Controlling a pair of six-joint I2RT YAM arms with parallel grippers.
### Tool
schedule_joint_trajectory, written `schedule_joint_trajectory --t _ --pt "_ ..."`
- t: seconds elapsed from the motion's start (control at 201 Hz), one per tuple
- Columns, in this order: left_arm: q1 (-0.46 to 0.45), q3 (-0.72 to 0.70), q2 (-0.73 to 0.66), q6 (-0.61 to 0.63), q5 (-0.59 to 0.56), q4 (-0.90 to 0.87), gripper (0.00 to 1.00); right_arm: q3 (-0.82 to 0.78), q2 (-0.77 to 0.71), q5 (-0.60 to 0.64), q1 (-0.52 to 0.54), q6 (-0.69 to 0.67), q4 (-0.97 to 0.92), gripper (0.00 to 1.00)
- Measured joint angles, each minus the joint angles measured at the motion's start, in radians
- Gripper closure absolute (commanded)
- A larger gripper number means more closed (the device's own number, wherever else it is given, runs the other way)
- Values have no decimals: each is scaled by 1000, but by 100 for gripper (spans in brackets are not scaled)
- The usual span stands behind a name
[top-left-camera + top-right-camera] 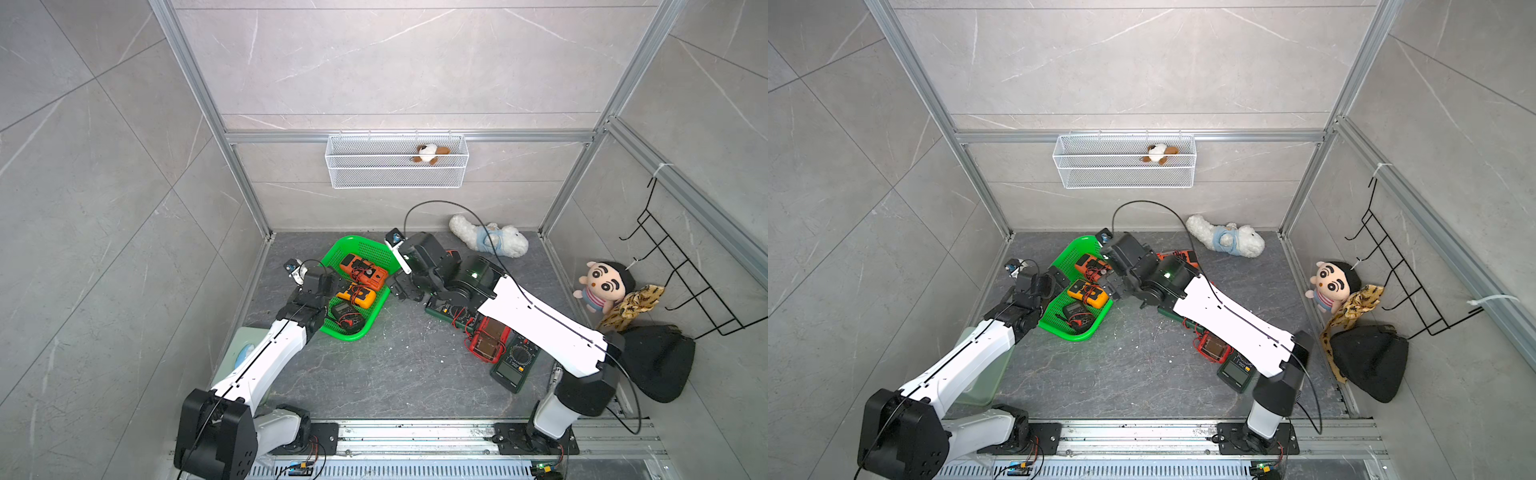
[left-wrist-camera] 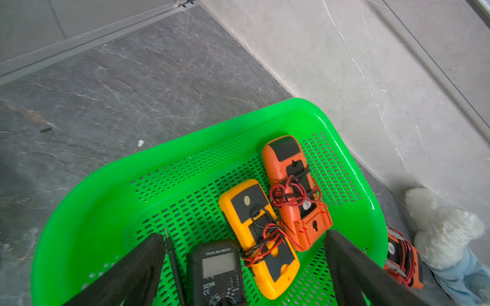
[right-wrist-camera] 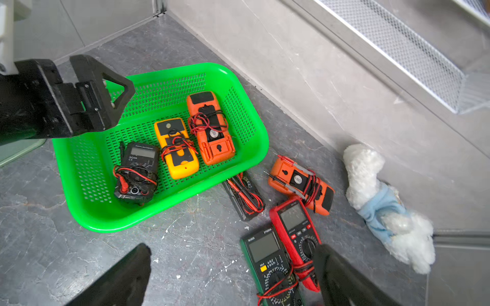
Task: Put the multimeter into the basket
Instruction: Pick up the multimeter from the center of the board.
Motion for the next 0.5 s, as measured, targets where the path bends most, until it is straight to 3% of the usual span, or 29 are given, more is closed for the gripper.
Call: schedule_joint_trajectory --t 0.249,0.363,0.498 --pt "-150 98 141 -3 -3 39 2 -343 -173 -227 -287 142 165 19" --pt "-189 111 183 -10 -3 43 2 -410 -156 -373 -380 198 234 35" --pt "-199 111 196 -23 -5 43 2 -421 -58 -550 -463 250 324 45"
